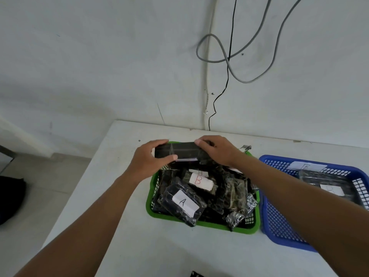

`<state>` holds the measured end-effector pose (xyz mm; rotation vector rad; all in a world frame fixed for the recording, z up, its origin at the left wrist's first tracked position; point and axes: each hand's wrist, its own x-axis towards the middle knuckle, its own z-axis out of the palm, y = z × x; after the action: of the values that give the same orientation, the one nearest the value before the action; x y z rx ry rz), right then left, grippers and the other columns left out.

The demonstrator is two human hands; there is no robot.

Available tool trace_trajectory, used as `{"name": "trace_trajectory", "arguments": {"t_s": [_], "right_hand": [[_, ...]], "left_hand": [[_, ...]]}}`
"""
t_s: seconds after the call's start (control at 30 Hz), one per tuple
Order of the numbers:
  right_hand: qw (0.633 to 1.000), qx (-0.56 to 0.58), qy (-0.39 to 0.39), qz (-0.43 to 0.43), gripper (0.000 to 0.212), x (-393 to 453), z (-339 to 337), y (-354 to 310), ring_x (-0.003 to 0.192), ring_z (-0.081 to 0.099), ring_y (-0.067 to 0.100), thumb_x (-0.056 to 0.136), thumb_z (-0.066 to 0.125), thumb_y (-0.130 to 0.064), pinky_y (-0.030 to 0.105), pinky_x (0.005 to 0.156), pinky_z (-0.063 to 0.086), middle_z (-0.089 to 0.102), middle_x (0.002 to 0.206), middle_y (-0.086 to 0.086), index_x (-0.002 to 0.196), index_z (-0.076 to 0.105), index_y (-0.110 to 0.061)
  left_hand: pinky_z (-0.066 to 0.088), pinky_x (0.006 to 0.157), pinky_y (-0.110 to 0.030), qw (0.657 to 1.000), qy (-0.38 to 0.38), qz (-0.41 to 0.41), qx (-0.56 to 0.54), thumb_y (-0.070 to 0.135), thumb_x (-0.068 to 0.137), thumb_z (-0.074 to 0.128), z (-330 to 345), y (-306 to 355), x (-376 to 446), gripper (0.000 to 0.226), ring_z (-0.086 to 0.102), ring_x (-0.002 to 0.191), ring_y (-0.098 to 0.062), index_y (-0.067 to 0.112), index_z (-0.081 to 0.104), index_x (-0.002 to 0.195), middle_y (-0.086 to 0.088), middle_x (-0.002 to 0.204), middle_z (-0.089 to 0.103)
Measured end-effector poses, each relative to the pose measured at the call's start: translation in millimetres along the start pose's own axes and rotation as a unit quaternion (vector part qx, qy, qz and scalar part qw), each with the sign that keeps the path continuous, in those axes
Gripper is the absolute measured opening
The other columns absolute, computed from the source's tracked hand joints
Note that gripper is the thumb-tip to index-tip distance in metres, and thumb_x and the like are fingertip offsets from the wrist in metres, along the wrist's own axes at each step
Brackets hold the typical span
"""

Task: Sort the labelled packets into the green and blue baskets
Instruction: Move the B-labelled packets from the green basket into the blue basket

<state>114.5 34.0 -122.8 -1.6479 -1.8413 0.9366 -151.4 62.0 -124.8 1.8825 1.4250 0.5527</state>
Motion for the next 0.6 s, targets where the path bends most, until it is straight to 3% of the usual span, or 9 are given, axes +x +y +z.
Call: {"name": "trace_trajectory", "arguments": {"t_s": [0.1, 0.17, 0.23, 0.3, 0.37, 0.5, 0.6], "right_hand": [[0.994, 0.096, 0.009, 0.049, 0.044, 1, -12, -8, 0.072, 0.063, 0.009, 0.098, 0.042, -0.062, 0.034, 0.076, 0.050, 0.067, 0.074, -0.011, 0.082, 0.068, -0.030], [0.980, 0.177, 0.029, 0.086, 0.056, 0, -22, -11, 0.084, 0.070, 0.015, 0.096, 0.037, -0.068, 0.038, 0.085, 0.053, 0.074, 0.081, -0.004, 0.091, 0.071, -0.024], [0.950, 0.280, 0.063, 0.119, 0.062, -4, -34, -13, 0.092, 0.074, 0.020, 0.090, 0.038, -0.076, 0.038, 0.085, 0.055, 0.078, 0.092, 0.004, 0.105, 0.070, -0.024], [0.917, 0.366, 0.095, 0.126, 0.062, -12, -41, -13, 0.097, 0.074, 0.019, 0.083, 0.049, -0.077, 0.036, 0.082, 0.059, 0.077, 0.103, 0.005, 0.115, 0.068, -0.027], [0.883, 0.431, 0.134, 0.127, 0.059, -22, -45, -10, 0.101, 0.073, 0.019, 0.081, 0.062, -0.071, 0.038, 0.083, 0.060, 0.075, 0.111, 0.006, 0.119, 0.067, -0.026], [0.803, 0.546, 0.197, 0.136, 0.065, -50, -53, -3, 0.103, 0.073, 0.024, 0.078, 0.072, -0.064, 0.038, 0.082, 0.060, 0.074, 0.114, 0.010, 0.127, 0.063, -0.023], [0.764, 0.585, 0.234, 0.137, 0.063, -78, -62, 3, 0.102, 0.073, 0.024, 0.077, 0.076, -0.060, 0.035, 0.078, 0.060, 0.076, 0.108, 0.008, 0.126, 0.059, -0.024]], "left_hand": [[0.052, 0.085, -0.014, 0.998, 0.032, 0.007, -0.053, 0.063, 0.066, 0.081, -6, 11, 8, 0.057, 0.065, 0.096, 0.004, 0.041, 0.066, 0.117, 0.024, 0.105, 0.068], [0.054, 0.069, -0.011, 0.995, 0.055, 0.009, -0.082, 0.068, 0.065, 0.078, -8, 22, 11, 0.046, 0.067, 0.086, 0.004, 0.042, 0.070, 0.101, 0.022, 0.091, 0.071], [0.056, 0.061, -0.017, 0.985, 0.082, -0.019, -0.151, 0.070, 0.069, 0.073, -6, 32, 14, 0.039, 0.071, 0.077, -0.006, 0.036, 0.074, 0.088, 0.014, 0.083, 0.074], [0.057, 0.058, -0.023, 0.960, 0.073, -0.088, -0.254, 0.069, 0.075, 0.070, -1, 43, 15, 0.044, 0.074, 0.075, -0.015, 0.026, 0.076, 0.083, 0.004, 0.081, 0.077], [0.058, 0.059, -0.024, 0.933, 0.040, -0.149, -0.327, 0.068, 0.076, 0.069, 8, 57, 14, 0.054, 0.076, 0.080, -0.016, 0.017, 0.076, 0.090, -0.001, 0.087, 0.078], [0.060, 0.064, -0.029, 0.910, -0.008, -0.180, -0.374, 0.069, 0.074, 0.072, 39, 89, 10, 0.059, 0.076, 0.083, -0.013, 0.015, 0.075, 0.096, 0.001, 0.090, 0.079], [0.060, 0.063, -0.030, 0.893, -0.020, -0.197, -0.404, 0.063, 0.076, 0.074, 71, 120, 5, 0.053, 0.076, 0.080, -0.013, 0.013, 0.074, 0.094, -0.001, 0.087, 0.079]]}}
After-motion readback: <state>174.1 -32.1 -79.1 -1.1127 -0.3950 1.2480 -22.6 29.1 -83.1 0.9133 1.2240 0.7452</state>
